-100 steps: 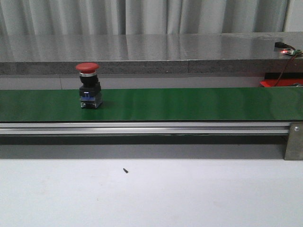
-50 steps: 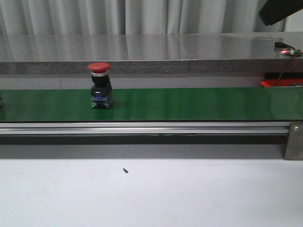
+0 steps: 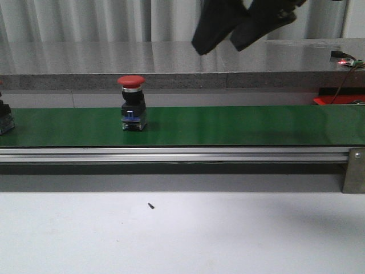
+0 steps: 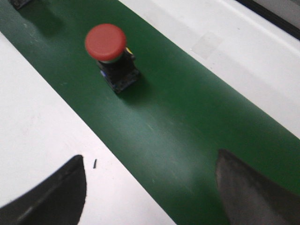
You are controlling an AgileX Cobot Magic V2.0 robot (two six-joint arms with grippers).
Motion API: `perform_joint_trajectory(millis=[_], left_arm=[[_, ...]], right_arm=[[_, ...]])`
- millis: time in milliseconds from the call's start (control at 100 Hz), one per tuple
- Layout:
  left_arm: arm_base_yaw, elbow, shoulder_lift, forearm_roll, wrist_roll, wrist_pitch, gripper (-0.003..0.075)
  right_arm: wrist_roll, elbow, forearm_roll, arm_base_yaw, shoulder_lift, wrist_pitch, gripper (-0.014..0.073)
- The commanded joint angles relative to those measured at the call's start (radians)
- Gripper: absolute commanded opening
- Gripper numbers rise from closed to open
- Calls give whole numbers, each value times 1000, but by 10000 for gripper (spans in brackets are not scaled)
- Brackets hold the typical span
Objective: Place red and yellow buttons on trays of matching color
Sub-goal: 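Lower the right gripper onto the red button, grasp and lift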
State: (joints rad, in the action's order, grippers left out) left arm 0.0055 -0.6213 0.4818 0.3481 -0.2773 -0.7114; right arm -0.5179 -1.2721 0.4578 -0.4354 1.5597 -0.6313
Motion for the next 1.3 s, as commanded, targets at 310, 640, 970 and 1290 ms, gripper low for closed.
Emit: perform_joint_trajectory(millis=[310, 640, 970, 1290], left_arm=[[-8, -29, 5, 25, -3, 75, -20], [-8, -29, 5, 25, -3, 75, -20], [-8, -29, 5, 25, -3, 75, -20], [-8, -29, 5, 25, -3, 75, -20]], right_arm=[[126, -256, 15, -100, 199, 21, 572], [164, -353, 15, -100, 314, 44, 572], [164, -353, 5, -98, 339, 72, 304], [164, -353, -10, -94, 323, 72, 162]])
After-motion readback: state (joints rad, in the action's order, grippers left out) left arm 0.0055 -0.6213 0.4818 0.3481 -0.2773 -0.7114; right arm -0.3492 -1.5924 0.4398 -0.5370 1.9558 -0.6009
